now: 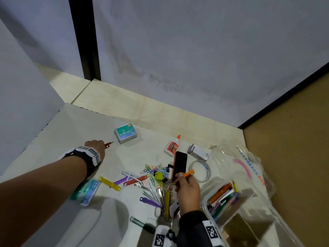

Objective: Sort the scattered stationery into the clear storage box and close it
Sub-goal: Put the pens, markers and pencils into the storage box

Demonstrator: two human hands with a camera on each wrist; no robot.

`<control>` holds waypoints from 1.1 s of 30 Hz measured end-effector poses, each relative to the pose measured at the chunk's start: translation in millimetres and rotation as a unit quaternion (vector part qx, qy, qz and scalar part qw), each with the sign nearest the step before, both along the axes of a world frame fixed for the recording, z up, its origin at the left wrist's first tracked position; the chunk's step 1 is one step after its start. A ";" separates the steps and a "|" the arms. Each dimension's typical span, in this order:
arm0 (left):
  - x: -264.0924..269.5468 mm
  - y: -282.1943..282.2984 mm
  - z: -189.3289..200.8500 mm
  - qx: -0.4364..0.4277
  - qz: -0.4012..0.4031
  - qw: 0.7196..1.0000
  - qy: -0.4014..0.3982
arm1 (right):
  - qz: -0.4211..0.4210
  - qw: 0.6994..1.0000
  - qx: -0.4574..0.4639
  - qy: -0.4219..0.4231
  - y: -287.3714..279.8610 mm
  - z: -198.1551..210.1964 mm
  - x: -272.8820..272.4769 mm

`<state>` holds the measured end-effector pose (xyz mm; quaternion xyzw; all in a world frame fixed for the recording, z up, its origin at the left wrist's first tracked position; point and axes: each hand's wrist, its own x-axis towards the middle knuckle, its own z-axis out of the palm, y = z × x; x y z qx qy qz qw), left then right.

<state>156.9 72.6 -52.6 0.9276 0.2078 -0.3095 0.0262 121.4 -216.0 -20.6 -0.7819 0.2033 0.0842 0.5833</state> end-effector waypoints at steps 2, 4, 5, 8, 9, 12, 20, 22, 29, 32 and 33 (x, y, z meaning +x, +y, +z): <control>-2.4 1.9 -1.1 0.000 -0.012 1.000 -0.011 | -0.004 1.000 0.020 0.015 -6.0 5.0 1.4; -7.5 -0.1 8.6 0.006 -0.028 0.999 -0.025 | 0.017 0.999 0.015 0.038 -9.9 9.1 -1.0; -11.9 -4.4 13.0 0.006 -0.039 0.999 -0.032 | 0.029 0.998 0.005 0.050 -12.5 10.7 -5.2; -27.4 -18.2 27.5 0.013 -0.070 0.996 -0.044 | 0.080 0.991 -0.074 0.080 -16.6 15.0 -17.0; -31.3 -22.5 31.2 0.014 -0.078 0.996 -0.051 | 0.100 0.986 -0.104 0.090 -18.1 17.6 -20.2; -38.2 -38.9 46.0 0.000 -0.108 0.994 -0.028 | 0.154 0.969 -0.154 0.118 -25.5 16.1 -30.5; -46.2 -92.3 93.8 -0.110 -0.172 0.979 -0.004 | 0.138 0.969 -0.126 0.160 -45.2 26.8 -66.2; -47.7 -104.3 104.6 -0.185 -0.153 0.970 -0.020 | 0.072 0.985 -0.030 0.153 -39.2 36.7 -69.4; -48.5 -142.7 131.0 -0.433 -0.020 0.901 -0.028 | -0.055 0.964 0.233 0.113 -26.1 81.2 -41.4; -47.7 -159.7 138.9 -0.456 0.002 0.890 -0.020 | -0.108 0.929 0.325 0.142 -35.2 86.3 -34.6; -46.8 -166.5 141.4 -0.463 0.015 0.886 -0.012 | -0.107 0.920 0.344 0.152 -38.1 87.0 -33.7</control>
